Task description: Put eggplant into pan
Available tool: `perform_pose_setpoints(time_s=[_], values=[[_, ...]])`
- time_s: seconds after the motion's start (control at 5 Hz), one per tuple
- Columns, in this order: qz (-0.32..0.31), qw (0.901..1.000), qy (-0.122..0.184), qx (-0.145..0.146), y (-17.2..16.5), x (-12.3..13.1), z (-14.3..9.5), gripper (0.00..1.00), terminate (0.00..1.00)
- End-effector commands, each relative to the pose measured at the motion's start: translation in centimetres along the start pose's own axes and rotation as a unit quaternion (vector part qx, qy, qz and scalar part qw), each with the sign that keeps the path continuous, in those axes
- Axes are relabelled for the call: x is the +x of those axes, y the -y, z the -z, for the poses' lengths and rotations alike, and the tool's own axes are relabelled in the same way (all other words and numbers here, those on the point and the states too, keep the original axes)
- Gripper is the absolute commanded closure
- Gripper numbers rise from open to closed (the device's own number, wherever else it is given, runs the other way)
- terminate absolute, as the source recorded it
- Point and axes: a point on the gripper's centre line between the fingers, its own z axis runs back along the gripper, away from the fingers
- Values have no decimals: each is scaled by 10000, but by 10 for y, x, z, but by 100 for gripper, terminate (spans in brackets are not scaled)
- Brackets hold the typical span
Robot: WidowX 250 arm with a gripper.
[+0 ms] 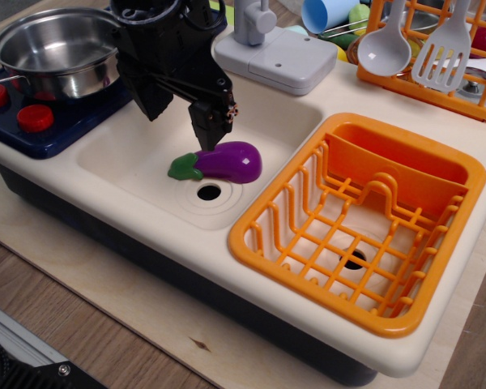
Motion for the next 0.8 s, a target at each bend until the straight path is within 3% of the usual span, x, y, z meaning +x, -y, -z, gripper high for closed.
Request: perform_pose_setpoints(time_s=[0.0, 0.2, 0.4, 0.6], values=[[0, 10000, 0, 0, 0, 0, 0, 0, 0], [1060, 9941, 40, -232, -10, 13, 8, 0, 0], [1888, 9808, 109, -465, -14, 22, 15, 0, 0], [2229, 9728, 133, -614, -17, 25, 26, 0, 0]])
